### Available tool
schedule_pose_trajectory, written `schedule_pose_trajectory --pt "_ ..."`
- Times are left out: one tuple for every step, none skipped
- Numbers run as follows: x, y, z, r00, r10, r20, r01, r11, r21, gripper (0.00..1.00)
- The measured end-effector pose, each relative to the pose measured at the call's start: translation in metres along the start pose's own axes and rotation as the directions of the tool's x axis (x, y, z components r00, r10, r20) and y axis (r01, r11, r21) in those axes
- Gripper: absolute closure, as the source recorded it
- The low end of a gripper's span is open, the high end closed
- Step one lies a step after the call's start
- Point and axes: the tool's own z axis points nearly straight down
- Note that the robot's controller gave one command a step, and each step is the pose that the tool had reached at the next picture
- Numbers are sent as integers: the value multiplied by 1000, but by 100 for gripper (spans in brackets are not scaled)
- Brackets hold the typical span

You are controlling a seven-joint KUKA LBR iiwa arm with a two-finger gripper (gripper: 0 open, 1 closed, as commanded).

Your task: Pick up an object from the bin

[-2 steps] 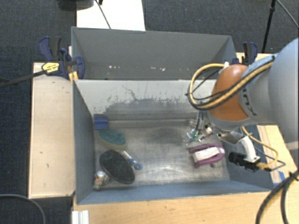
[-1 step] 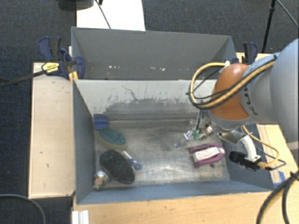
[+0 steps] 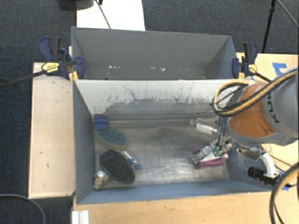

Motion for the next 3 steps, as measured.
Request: schedule_pose_trajectory --pt "4 6 -2 1000 -6 0 6 1000 -7 100" --pt "3 4 -2 1000 -4 0 4 1000 -5 0" --pt "-35 -11 4 979 -203 5 203 979 -13 0"
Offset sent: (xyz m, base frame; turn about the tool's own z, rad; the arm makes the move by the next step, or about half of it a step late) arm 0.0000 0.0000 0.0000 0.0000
